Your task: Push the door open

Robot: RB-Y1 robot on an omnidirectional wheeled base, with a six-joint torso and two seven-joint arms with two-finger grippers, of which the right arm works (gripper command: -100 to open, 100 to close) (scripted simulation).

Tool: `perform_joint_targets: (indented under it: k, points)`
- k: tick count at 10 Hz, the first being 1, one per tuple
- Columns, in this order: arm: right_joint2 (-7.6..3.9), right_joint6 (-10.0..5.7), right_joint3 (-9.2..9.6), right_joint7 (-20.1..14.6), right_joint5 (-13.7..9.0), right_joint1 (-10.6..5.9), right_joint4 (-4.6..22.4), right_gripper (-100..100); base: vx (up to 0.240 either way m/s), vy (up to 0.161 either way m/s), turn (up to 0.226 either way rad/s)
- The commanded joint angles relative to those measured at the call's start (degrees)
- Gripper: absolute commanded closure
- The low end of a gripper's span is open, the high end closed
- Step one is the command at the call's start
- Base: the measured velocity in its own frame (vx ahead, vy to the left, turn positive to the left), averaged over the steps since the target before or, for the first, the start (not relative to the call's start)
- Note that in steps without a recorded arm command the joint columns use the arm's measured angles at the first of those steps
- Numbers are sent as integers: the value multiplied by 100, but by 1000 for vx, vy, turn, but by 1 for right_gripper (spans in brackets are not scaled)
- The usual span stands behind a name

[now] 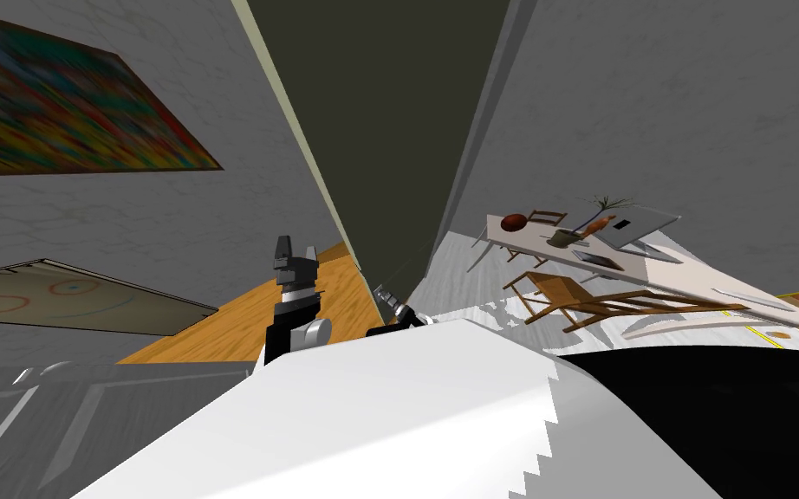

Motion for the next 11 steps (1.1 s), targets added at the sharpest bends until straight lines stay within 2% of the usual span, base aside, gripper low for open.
perform_joint_targets:
  k: [1, 5, 11]
  points:
    - [-20, -2, -103, 25, -28, -9, 23, 100, 42, 106, -28]
    - [-45, -7, -303, 73, -81, -26, 66, 100, 102, 150, -38]
    - [-63, -17, -772, 186, -207, -66, 169, 100, 123, 172, -50]
